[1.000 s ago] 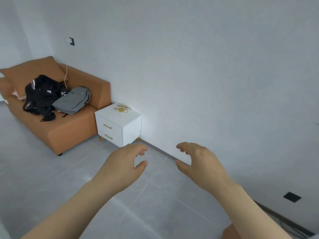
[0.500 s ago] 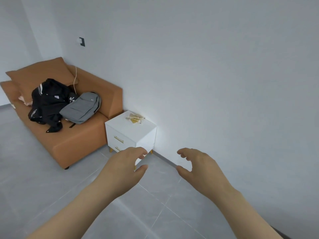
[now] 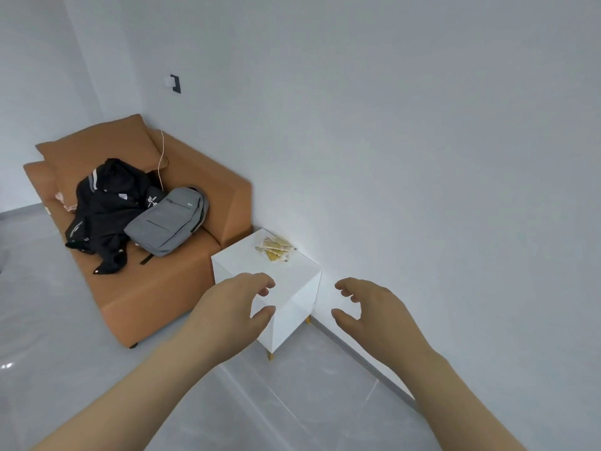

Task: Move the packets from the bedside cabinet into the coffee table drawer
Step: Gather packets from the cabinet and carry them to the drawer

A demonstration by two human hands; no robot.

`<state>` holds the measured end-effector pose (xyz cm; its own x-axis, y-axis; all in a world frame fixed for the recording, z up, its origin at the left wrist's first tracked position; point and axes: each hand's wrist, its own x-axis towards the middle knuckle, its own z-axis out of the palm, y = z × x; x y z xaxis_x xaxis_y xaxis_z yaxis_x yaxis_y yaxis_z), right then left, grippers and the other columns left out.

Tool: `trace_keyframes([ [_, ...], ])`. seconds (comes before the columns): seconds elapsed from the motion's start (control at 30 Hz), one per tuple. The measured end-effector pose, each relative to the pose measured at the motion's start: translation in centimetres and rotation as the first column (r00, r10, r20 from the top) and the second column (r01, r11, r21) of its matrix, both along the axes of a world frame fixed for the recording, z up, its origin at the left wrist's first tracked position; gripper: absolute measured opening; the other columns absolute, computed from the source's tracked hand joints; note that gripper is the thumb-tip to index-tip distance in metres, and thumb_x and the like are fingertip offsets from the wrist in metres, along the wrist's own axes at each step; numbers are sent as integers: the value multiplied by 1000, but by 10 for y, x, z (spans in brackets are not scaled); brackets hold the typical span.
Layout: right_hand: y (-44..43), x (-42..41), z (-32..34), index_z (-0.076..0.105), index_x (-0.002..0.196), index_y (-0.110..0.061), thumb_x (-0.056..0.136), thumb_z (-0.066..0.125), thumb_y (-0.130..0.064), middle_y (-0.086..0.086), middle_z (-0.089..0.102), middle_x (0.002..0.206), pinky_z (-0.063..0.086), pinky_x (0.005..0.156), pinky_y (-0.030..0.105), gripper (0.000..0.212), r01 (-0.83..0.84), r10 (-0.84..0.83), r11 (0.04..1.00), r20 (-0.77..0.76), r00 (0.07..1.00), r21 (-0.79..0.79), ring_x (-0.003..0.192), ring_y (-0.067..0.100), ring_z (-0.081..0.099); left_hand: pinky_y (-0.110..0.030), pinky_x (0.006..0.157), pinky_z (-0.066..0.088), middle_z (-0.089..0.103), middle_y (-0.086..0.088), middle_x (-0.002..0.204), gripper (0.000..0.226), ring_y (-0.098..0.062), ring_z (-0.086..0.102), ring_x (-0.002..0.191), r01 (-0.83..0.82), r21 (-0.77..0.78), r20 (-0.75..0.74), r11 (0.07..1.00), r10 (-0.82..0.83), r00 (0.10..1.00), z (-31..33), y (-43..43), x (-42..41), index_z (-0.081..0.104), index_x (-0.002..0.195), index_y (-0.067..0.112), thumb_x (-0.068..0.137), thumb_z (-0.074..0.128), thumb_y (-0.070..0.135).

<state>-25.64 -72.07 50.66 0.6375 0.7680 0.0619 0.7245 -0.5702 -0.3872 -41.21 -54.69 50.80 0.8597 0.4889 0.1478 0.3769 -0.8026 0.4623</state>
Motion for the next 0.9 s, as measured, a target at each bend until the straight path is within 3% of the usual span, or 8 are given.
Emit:
trace_keyframes([
  [0.23, 79, 79, -11, 48, 132, -32, 91, 56, -38, -15, 57, 124, 38, 89, 18, 42, -46, 46, 999, -48, 998, -9, 112, 4, 53, -25, 91, 46, 59, 17, 115, 37, -5, 56, 106, -52, -22, -36, 998, 51, 998, -11, 72, 69, 52, 125, 30, 89, 59, 32],
  [0.37, 129, 114, -22, 49, 131, -32, 91, 55, -38, -15, 57, 124, 38, 90, 19, 41, -48, 46, 999, -61, 997, -20, 112, 4, 53, -20, 85, 45, 58, 18, 111, 35, -1, 53, 95, -55, -20, -45, 998, 54, 998, -24, 124, 101, 53, 124, 31, 89, 59, 33],
  [0.77, 307, 184, -71, 51, 128, -34, 90, 58, -39, -17, 58, 121, 42, 89, 20, 39, 98, -112, 991, -173, 978, -90, 109, 3, 54, -17, 80, 41, 58, 18, 111, 35, -2, 49, 81, 41, -84, -105, 996, -50, 993, -57, 329, 189, 52, 125, 30, 90, 57, 35],
  [0.9, 355, 201, -88, 52, 127, -33, 90, 58, -38, -16, 58, 120, 42, 89, 20, 38, 133, -159, 982, -202, 967, -137, 108, 3, 54, -17, 77, 38, 57, 18, 111, 34, -1, 50, 91, 82, -103, -118, 991, -94, 989, -66, 390, 220, 52, 125, 30, 91, 56, 34],
])
